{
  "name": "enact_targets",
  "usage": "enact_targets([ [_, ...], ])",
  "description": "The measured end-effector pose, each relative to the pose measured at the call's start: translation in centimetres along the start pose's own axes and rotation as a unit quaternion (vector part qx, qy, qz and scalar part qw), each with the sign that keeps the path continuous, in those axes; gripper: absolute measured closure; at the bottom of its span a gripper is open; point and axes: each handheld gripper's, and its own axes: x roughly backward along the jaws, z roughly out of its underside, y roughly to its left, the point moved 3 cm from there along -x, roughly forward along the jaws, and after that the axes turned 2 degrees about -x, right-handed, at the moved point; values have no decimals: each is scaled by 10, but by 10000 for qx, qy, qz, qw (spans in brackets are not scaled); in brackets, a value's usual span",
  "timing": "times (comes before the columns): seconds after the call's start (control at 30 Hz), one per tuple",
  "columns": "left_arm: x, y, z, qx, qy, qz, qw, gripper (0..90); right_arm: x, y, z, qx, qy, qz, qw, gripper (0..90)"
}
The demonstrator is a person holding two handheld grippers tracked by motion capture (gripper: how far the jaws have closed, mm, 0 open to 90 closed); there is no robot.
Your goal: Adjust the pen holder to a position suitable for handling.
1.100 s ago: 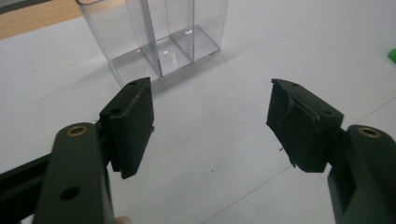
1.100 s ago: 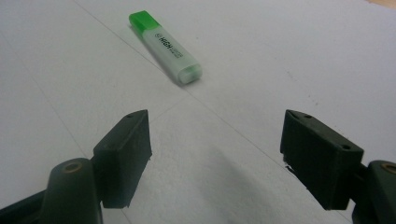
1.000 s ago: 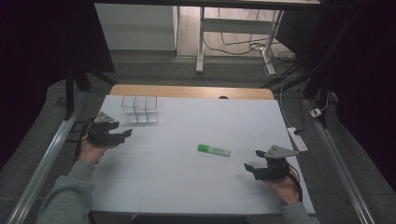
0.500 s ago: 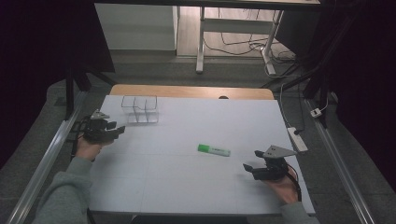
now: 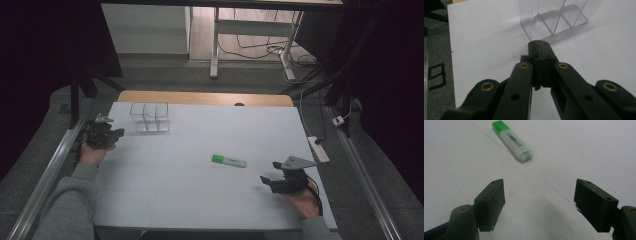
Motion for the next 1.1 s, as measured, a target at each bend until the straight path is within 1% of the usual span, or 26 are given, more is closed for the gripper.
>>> enact_targets([
  [0.1, -2, 2, -3, -4, 5, -52, 10000, 891, 0, 0, 0, -4, 13, 21, 10000, 242],
  [0.13, -6, 5, -6, 39, 6, -76, 10000, 891, 1, 0, 0, -5, 15, 25, 10000, 241],
  [0.17, -6, 5, -6, 39, 6, -76, 10000, 891, 1, 0, 0, -3, 19, 43, 10000, 241],
  [0.23, -11, 9, -9, 69, 34, -109, 9999, 891, 1, 0, 0, -12, 17, 62, 10000, 241],
  [0.27, -13, 11, -11, 86, 17, -106, 9999, 891, 1, 0, 0, -19, 9, 36, 10000, 241],
  [0.3, -15, 12, -12, 140, -5, -71, 9999, 891, 2, 0, 1, -23, 7, 39, 10000, 241],
  [0.33, -15, 12, -12, 140, -5, -71, 9999, 891, 2, 0, 1, -23, 7, 39, 10000, 241],
  [0.37, -20, 15, -15, 190, -24, -39, 9998, 891, 1, 0, 1, -22, 14, 41, 10000, 241],
  [0.43, -23, 16, -16, 205, -2, -43, 9998, 891, 1, 0, 1, -9, 30, 54, 10000, 241],
  [0.5, -30, 18, -20, 215, 42, -50, 9997, 891, 1, 1, 1, 11, 51, 47, 10000, 240],
  [0.57, -32, 19, -21, 228, 43, -47, 9997, 891, 2, 1, 1, -7, 36, 26, 10000, 240],
  [0.7, -41, 24, -25, 391, 2, 17, 9992, 891, 2, 1, 1, -16, 8, 36, 10000, 240],
  [0.8, -45, 26, -26, 415, 20, -1, 9991, 891, 2, 1, 1, -14, 5, 27, 10000, 240],
  [0.87, -51, 28, -28, 444, 15, 34, 9990, 891, 2, 2, 1, 5, 24, 23, 10000, 240],
  [1.0, -56, 29, -32, 423, -24, 78, 9991, 891, 2, 1, 2, -10, 40, 24, 10000, 240],
  [1.07, -58, 29, -32, 428, -31, 87, 9990, 891, 2, 1, 2, -18, 23, 10, 10000, 240],
  [1.1, -60, 31, -34, 457, -62, 127, 9989, 891, 2, 1, 2, -15, 24, 11, 10000, 240],
])
